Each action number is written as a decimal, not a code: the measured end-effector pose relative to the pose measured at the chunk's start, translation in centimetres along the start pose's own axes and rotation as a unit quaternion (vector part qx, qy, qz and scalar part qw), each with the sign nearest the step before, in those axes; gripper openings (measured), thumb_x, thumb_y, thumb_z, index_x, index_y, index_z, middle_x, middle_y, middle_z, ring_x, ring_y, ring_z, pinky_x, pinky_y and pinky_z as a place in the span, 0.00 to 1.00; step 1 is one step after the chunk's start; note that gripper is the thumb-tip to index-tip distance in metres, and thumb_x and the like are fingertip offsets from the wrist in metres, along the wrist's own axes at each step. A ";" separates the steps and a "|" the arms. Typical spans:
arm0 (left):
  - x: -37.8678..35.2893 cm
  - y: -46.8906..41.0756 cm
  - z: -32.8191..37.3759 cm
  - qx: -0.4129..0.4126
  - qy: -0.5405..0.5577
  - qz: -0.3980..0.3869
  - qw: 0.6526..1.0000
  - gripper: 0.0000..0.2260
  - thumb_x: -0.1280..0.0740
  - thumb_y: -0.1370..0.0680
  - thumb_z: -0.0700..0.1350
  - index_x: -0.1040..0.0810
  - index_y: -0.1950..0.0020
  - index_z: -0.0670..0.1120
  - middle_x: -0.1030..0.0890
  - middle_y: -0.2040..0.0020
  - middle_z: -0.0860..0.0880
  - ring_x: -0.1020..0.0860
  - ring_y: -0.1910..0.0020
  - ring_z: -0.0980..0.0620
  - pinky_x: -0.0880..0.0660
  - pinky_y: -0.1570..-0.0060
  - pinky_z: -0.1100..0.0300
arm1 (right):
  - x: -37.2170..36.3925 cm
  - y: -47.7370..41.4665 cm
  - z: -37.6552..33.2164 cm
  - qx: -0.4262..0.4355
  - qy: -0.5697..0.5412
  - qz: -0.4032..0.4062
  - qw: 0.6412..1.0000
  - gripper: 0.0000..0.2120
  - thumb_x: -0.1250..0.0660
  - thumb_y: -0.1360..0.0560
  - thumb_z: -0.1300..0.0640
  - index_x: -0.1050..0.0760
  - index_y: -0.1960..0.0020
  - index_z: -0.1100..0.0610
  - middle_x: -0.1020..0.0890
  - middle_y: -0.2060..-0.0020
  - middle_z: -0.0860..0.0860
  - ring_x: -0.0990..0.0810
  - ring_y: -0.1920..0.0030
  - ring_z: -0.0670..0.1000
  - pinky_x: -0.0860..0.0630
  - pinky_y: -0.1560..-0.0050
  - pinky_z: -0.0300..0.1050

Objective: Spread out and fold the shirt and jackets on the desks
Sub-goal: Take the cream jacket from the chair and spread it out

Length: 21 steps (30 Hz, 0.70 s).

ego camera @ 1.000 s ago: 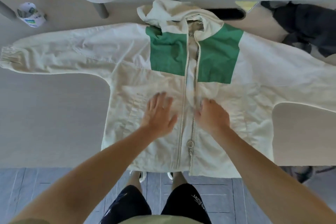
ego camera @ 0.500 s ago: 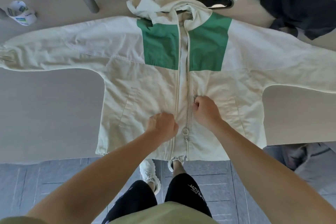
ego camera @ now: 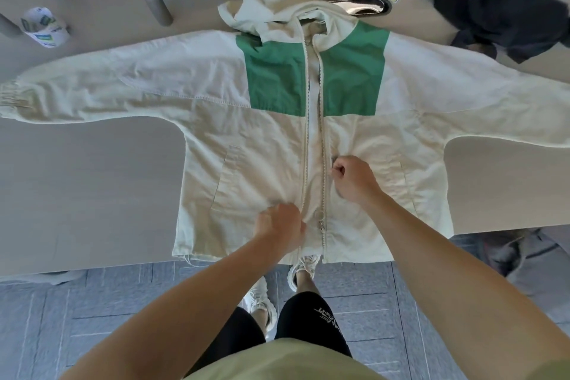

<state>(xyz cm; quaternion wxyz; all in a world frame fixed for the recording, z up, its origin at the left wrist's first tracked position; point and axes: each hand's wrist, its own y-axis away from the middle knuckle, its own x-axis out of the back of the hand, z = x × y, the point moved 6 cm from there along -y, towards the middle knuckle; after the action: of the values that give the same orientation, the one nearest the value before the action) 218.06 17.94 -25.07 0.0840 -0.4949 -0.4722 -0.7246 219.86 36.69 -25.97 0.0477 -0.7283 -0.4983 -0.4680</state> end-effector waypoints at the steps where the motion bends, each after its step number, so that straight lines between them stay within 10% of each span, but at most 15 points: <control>1: 0.3 0.1 0.3 -0.005 -0.006 0.000 1.000 0.16 0.43 0.18 0.53 0.23 0.44 0.42 0.24 0.57 0.46 0.20 0.56 0.46 0.26 0.62 0.56 | -0.1 0.0 0.1 0.000 -0.001 -0.002 1.000 0.10 0.35 0.20 0.59 0.22 0.58 0.64 0.23 0.62 0.51 0.27 0.65 0.48 0.33 0.68 0.37; 9: 1.5 3.6 2.7 -0.084 -0.023 0.105 0.991 0.14 0.47 0.18 0.51 0.26 0.52 0.45 0.26 0.63 0.49 0.28 0.66 0.50 0.31 0.65 0.58 | 0.1 -0.1 -0.1 0.002 0.005 -0.011 1.000 0.07 0.36 0.22 0.60 0.23 0.57 0.61 0.23 0.61 0.53 0.26 0.60 0.53 0.32 0.60 0.44; 17: -1.1 2.6 4.8 -0.173 0.023 0.101 0.979 0.10 0.39 0.19 0.44 0.24 0.41 0.42 0.21 0.46 0.44 0.24 0.45 0.45 0.27 0.44 0.52 | 0.1 0.0 0.3 0.002 -0.007 -0.019 1.000 0.11 0.35 0.21 0.59 0.25 0.60 0.64 0.25 0.63 0.53 0.26 0.64 0.53 0.32 0.64 0.43; 21: -0.8 1.2 0.6 -0.057 0.024 0.076 0.995 0.28 0.45 0.19 0.61 0.44 0.22 0.53 0.50 0.22 0.43 0.52 0.22 0.32 0.50 0.24 0.36 | 0.4 0.5 0.0 -0.015 -0.020 -0.038 0.999 0.15 0.37 0.21 0.62 0.30 0.66 0.61 0.26 0.66 0.52 0.26 0.66 0.53 0.31 0.65 0.44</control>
<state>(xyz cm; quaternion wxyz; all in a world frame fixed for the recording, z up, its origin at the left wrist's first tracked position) 219.55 17.42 -24.93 0.1220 -0.5158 -0.3886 -0.7537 220.29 36.72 -25.46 0.0086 -0.7188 -0.5194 -0.4620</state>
